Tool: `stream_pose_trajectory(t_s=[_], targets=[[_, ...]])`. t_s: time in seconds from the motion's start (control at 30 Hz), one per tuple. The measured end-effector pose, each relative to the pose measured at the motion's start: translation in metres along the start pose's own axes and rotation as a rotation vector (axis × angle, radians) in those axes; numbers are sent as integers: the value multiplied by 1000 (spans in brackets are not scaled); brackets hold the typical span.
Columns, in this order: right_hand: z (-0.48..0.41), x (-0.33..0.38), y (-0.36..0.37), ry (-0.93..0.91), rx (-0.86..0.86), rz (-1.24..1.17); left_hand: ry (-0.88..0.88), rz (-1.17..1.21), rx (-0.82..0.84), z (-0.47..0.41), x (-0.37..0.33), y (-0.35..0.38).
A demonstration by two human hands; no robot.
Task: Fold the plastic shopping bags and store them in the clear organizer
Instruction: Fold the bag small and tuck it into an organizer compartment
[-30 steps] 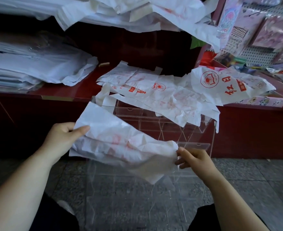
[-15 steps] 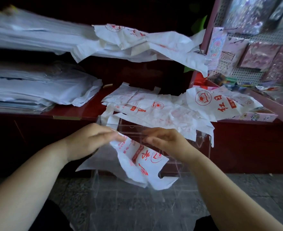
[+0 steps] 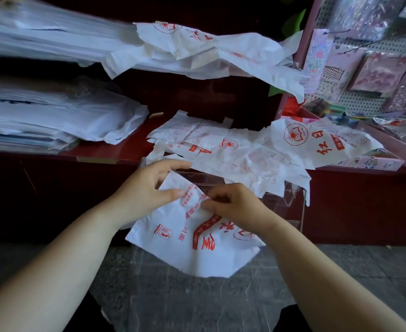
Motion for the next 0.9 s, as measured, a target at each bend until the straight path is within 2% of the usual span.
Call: stream_pose_trajectory(t_s=[0.1,0.17,0.37,0.5,0.63,0.77,0.9], targets=[[4,-17,-16,37,-189,-109,-193,-78,19,1,30,0],[5,-26,-21,59,-246,-160,-239,-91,-14,1,44,-2],[1,-48,-13,137,-158,-219,-217,289,-261,8,85,-18],[-4,-62,0,121,-143,-321,-243,514,-358,11,115,-14],[-16,-50,12,14,-109,-349,-215,372,-340,3,109,-11],[-24,-44,-3,-12,-299,-405,-172,307,-348,-1,101,-11],[-29,-55,-6,19,-345,-502,-148,329,-335,0,100,-11]])
Point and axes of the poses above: each hand's wrist, its own z-axis away from the middle knuckle, its own y-axis out of the palm, x = y × z, the point moved 10 cm from there along -z, towards the middle knuckle, and after that the axes turned 14 degrees about x, right-handed, at the moved point
